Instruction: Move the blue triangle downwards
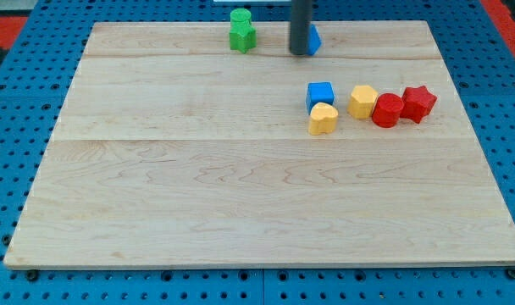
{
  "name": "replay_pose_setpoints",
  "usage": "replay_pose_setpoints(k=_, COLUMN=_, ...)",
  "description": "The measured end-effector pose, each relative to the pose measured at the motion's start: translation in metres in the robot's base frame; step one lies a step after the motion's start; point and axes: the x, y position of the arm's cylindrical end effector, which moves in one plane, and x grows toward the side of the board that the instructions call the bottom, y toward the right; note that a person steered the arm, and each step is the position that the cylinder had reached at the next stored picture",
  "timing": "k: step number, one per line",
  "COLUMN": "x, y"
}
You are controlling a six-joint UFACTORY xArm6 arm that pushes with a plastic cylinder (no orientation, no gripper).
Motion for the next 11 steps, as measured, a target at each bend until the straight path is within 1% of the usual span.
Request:
replay_pose_setpoints(k=1, x=0.005, y=0.01)
replay_pose_setpoints(k=2, x=-0.006, y=-0.03)
replay_pose_setpoints(k=3, x=-0.042, y=-0.037)
replay_pose_setpoints(k=4, x=-0.05, y=-0.026)
replay_pose_setpoints(k=5, x=-0.041, y=0.032)
replay_pose_setpoints(k=6, x=-0.037, y=0.062)
replay_pose_setpoints(k=8, x=0.027, y=0.015)
replay_pose_setpoints(k=9, x=0.041, y=0.016)
replay_pose_setpoints(k=10, x=0.086, y=0.011)
replay_pose_setpoints(k=11, x=0.09, y=-0.024)
